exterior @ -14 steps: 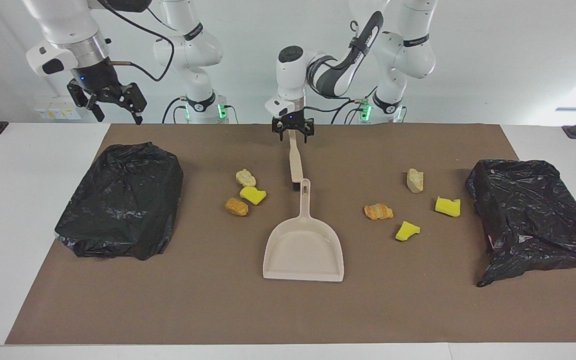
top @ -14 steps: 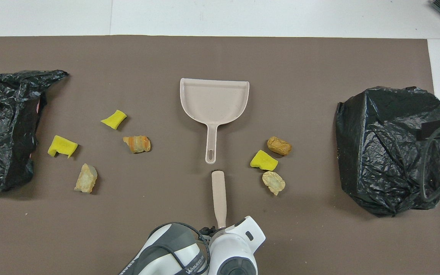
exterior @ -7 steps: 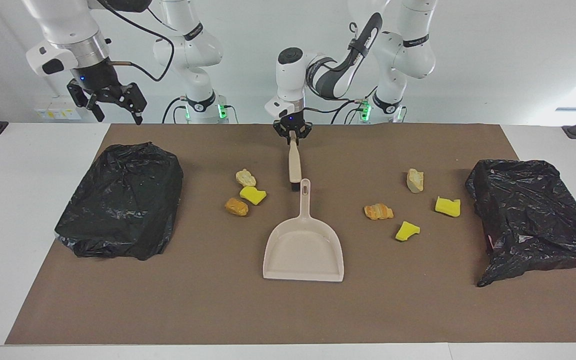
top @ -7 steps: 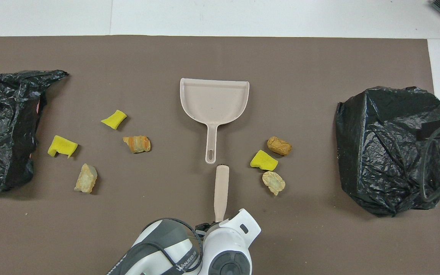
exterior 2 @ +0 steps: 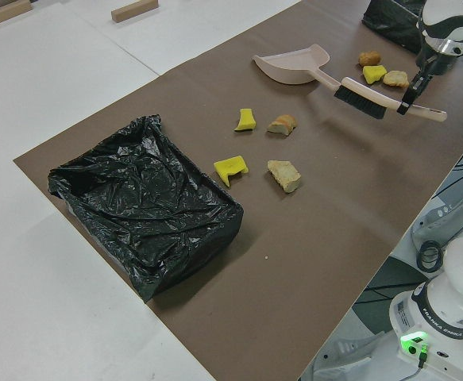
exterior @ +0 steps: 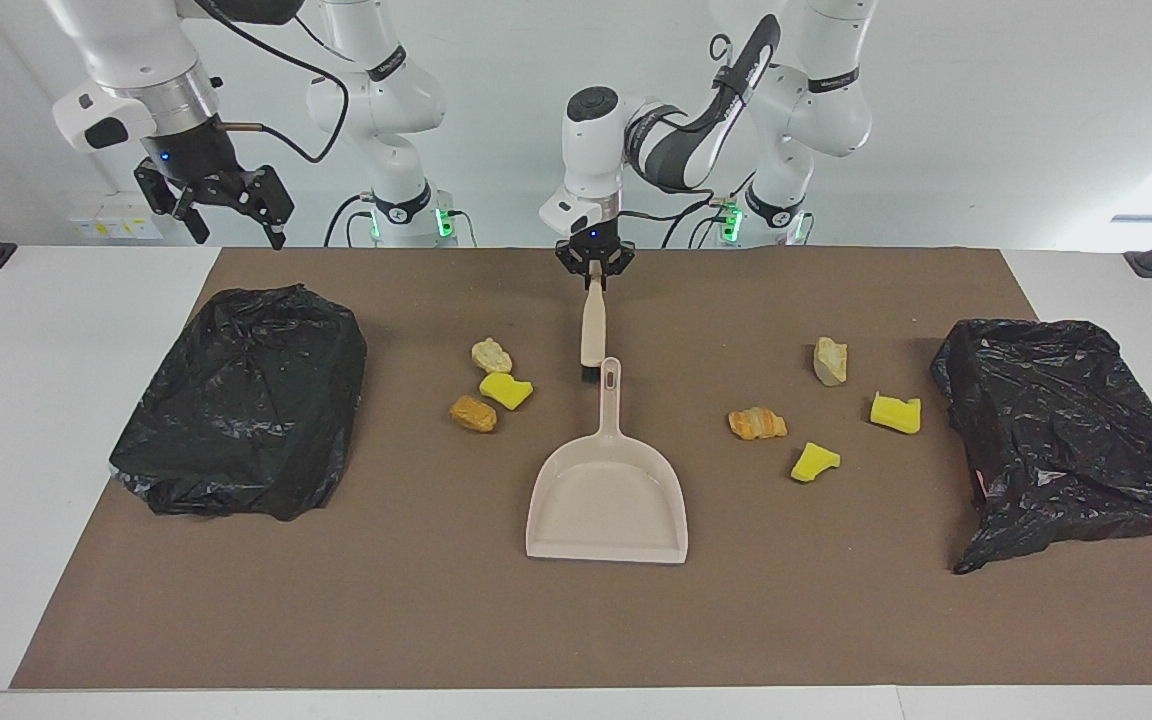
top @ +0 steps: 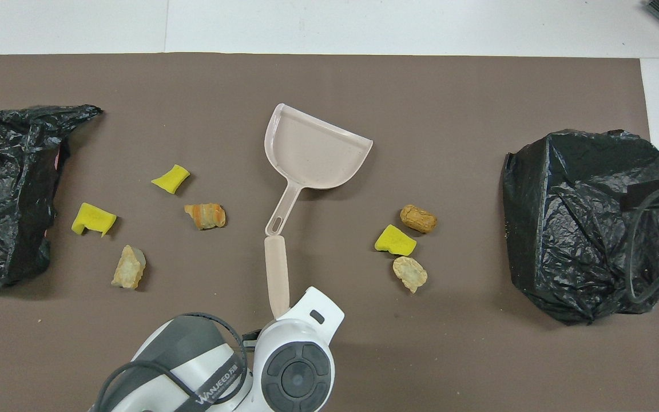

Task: Sweep and dump trash in bin

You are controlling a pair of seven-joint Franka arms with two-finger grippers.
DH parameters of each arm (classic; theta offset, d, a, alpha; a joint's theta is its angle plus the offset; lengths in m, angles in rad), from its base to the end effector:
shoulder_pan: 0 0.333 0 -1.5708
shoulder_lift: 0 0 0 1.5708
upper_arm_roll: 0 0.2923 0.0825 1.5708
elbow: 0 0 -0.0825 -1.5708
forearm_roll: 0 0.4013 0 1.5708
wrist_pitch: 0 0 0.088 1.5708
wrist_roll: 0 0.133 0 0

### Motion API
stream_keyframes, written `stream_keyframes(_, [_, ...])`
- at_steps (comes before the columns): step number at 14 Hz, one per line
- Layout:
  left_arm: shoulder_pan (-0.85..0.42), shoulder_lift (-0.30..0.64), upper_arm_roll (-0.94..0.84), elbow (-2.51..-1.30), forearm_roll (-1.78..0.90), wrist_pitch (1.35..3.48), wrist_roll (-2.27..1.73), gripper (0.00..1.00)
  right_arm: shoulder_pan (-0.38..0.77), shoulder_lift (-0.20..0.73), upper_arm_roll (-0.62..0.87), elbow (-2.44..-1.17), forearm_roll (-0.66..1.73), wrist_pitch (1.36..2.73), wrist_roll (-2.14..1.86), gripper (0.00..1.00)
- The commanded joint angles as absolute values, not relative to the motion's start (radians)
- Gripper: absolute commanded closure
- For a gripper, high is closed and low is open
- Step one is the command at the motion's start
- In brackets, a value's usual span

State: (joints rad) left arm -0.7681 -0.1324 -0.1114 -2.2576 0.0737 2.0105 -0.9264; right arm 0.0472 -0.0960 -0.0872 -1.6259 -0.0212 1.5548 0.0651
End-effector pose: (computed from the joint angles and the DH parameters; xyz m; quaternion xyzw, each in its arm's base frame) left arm 0.3237 -0.3813 0.3502 -0.9975 -0.0067 0.0047 0.0700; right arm 0.5424 -0.0266 0.5997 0.9985 -0.0527 0.0123 0.0063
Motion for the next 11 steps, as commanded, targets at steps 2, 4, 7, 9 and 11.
stream_keyframes(2, [-0.732, -0.192, -0.117, -2.283, 0.077, 1.985, -0.870, 1.00, 0.046, -0.124, -0.084, -1.652, 0.000, 1.542, 0.051, 0.00])
stream_keyframes(4, [-0.680, -0.231, -0.115, -2.283, 0.060, 1.971, -0.736, 1.00, 0.046, -0.124, -0.084, -1.652, 0.000, 1.542, 0.051, 0.00])
stream_keyframes(7, [-0.597, -0.236, -0.115, -2.284, 0.026, 1.982, -0.566, 1.00, 0.044, -0.126, -0.084, -1.654, 0.000, 1.540, 0.051, 0.00])
stream_keyframes(9, [-0.577, -0.204, -0.115, -2.281, 0.005, 2.015, -0.511, 1.00, 0.052, -0.127, -0.080, -1.658, 0.000, 1.543, 0.064, 0.00])
stream_keyframes(11, [-0.574, -0.189, -0.115, -2.283, 0.003, 2.034, -0.489, 1.00, 0.092, -0.126, -0.072, -1.658, 0.000, 1.548, 0.150, 0.00])
